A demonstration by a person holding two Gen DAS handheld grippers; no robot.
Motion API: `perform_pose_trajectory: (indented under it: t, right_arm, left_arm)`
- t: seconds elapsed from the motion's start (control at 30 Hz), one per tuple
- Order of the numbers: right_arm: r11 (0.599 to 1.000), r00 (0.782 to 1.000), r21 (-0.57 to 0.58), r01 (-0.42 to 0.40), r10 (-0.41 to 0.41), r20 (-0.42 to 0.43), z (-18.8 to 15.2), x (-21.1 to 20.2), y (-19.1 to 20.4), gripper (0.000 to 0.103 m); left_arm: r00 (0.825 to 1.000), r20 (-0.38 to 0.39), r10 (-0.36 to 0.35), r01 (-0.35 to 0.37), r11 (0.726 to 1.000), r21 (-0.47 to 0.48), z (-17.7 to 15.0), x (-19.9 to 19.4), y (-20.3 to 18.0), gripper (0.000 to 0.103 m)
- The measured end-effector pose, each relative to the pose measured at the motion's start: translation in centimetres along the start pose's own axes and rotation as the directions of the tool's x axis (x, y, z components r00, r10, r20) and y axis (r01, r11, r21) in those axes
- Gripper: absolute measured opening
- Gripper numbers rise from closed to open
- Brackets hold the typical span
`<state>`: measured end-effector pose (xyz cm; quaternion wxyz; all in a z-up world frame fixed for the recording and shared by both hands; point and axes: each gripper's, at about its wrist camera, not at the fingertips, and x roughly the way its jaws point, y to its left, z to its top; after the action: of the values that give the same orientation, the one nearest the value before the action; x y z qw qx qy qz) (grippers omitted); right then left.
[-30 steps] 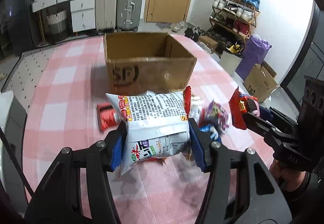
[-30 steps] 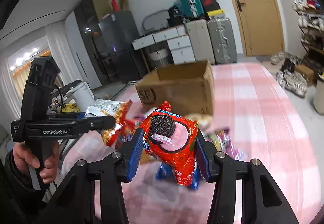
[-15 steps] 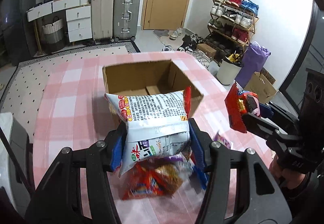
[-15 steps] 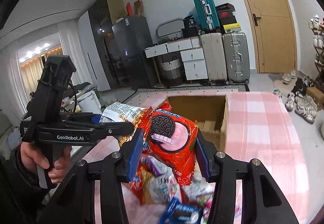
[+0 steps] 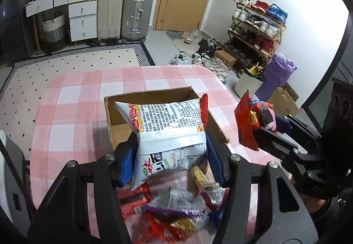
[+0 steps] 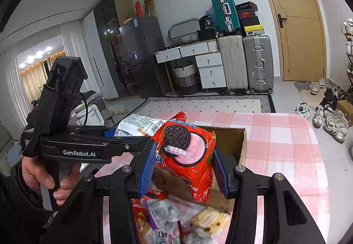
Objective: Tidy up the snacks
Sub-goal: 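Lift both held packets and carry them over the open cardboard box, then open the left gripper dropping the white bag while the right drops the red Oreo pack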
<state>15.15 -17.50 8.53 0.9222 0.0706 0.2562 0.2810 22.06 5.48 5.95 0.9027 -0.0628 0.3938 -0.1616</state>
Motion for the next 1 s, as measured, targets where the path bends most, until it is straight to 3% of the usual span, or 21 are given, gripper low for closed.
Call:
perform_pose_trajectory:
  t: [0.23,0.53,0.93,1.0]
  right_arm:
    - [1.0,0.999,0.009,-0.001,0.001,-0.038,1.4,3.6,-1.5,0.049]
    - [0.999,0.993,0.031,0.006,-0.002,-0.116,0.3,8.3,-3.6,0.049]
    - [0.996,0.98,0.009,0.093,-0.09,-0.176,-0.7,12.0,-4.5,0.052]
    - [0.996,0.981,-0.002,0.094,-0.093,-0.169,-0.6,11.8,-4.5,0.059]
  left_arm:
    - [0.999,-0.034,0.025,-0.026,0.999,-0.03,1.5,3.9,0.4,0.054]
    - [0.995,-0.088,0.039,-0.044,0.997,-0.061,-0.7,10.3,1.2,0.054]
    - [0.99,-0.142,0.013,-0.031,0.992,-0.123,-1.5,15.2,2.8,0.055]
    - [0.991,-0.135,0.019,-0.036,0.992,-0.12,-1.5,15.2,2.8,0.063]
